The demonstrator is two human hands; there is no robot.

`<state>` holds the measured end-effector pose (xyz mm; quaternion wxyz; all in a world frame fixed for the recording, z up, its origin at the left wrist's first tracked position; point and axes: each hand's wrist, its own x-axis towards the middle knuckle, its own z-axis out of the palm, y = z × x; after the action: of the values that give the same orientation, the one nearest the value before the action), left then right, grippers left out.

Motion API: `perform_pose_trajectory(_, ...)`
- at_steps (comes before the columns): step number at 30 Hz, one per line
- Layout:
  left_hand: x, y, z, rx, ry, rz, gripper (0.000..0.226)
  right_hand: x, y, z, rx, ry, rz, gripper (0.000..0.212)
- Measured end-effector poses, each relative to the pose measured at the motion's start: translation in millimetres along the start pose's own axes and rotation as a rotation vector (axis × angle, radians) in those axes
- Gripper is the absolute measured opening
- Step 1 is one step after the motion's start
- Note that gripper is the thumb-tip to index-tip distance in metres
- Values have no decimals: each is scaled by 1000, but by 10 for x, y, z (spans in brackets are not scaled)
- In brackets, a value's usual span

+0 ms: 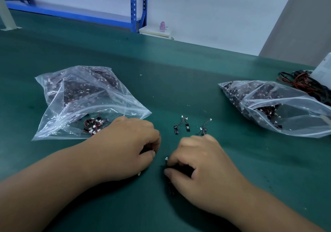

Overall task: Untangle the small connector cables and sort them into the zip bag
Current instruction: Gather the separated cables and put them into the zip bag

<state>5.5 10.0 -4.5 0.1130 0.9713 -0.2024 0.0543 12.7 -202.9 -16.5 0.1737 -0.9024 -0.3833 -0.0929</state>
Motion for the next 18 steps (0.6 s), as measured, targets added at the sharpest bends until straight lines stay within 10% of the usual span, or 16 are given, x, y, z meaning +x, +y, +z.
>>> perform_pose_trajectory(18, 31, 38, 0, -81, 72, -26, 7, 123, 57, 58, 192, 152, 189, 8)
